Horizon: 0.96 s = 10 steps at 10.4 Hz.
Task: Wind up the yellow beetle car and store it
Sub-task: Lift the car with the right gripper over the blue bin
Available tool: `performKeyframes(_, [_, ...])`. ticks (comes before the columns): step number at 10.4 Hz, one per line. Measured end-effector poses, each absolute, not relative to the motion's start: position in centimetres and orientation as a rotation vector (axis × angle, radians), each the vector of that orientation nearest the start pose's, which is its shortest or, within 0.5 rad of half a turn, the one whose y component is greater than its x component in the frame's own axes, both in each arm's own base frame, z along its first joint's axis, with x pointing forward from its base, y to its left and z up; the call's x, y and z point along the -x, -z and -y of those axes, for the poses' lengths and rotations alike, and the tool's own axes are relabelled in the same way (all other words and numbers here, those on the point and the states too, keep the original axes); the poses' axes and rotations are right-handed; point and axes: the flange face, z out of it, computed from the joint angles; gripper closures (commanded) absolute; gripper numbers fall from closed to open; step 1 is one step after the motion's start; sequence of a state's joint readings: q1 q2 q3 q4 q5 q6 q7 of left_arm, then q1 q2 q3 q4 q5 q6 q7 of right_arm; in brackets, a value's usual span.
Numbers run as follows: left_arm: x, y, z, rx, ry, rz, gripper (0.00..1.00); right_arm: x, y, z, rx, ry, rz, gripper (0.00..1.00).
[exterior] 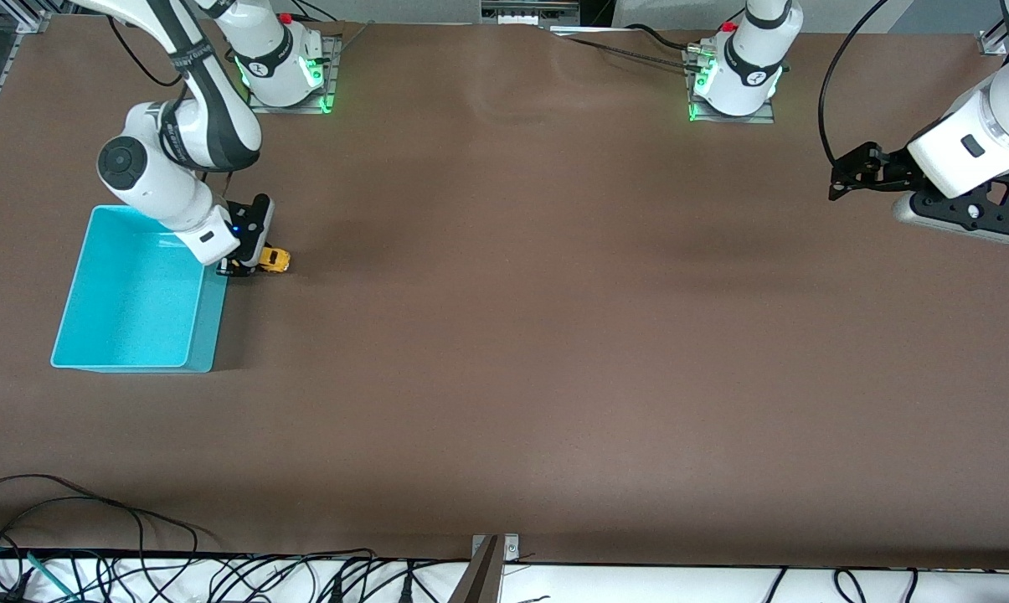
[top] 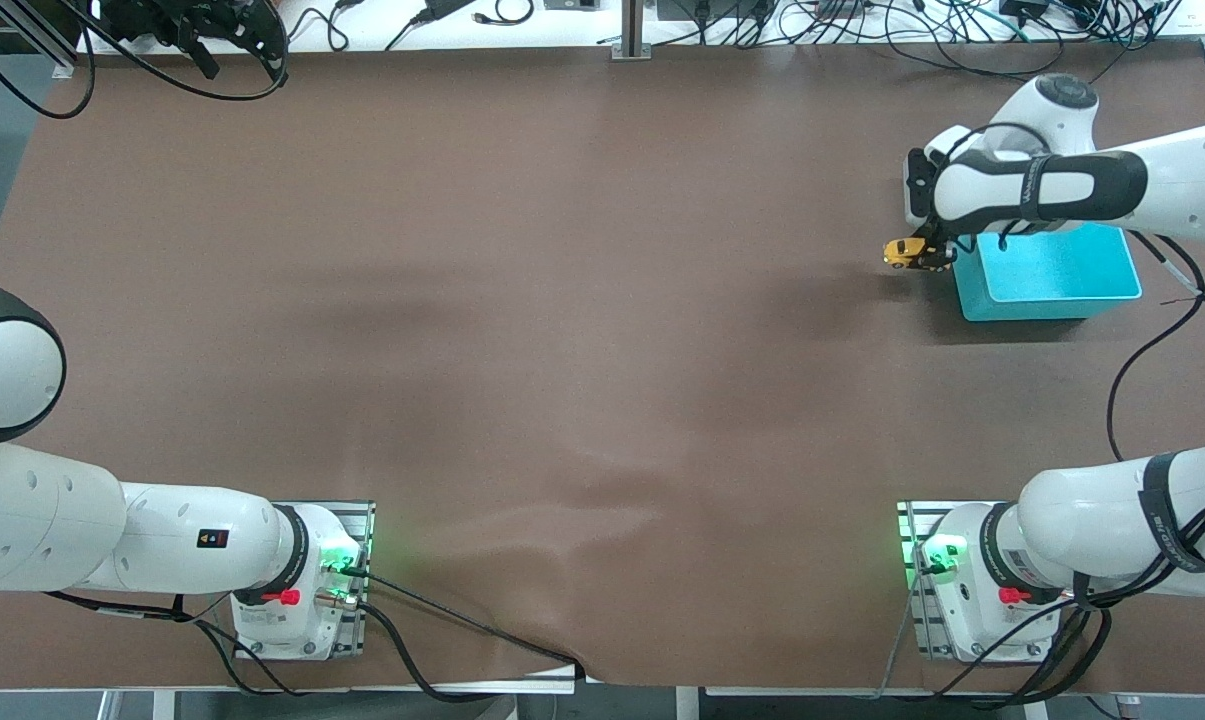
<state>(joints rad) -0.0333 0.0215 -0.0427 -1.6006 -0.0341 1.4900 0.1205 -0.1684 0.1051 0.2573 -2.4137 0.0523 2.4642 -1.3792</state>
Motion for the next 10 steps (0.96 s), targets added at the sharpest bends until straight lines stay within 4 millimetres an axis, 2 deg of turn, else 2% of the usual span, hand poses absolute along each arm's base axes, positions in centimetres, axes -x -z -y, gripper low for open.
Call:
performKeyframes(4, [-54.8, -59.2, 4.5, 3.157, -0.209, -0.311, 0.0, -50.6, -34.4, -3.4, 2.233, -0.122, 2.02, 1.0])
performKeyframes(6, [-54.8, -59.2, 4.3, 3.158, -0.209, -0.306, 0.0, -51.7, -38.1, -0.6, 2.132, -0.111, 2.112, 1.0])
performKeyframes(7, [-54.8, -59.2, 4.3, 3.158, -0.208, -0.304, 0.0, -52.0, -39.0, 1.9, 2.069, -0.102, 2.158, 1.0])
performKeyframes(8, [-54.9, -59.2, 4.3, 3.158, -0.208, -0.305, 0.0, -51.9, -39.0, 4.3, 1.996, -0.092, 2.207, 1.0])
performKeyframes(10, [-54.9, -59.1, 4.5, 3.157, -0.211, -0.312, 0.0, -51.5, -37.9, 8.5, 1.838, -0.065, 2.304, 1.0])
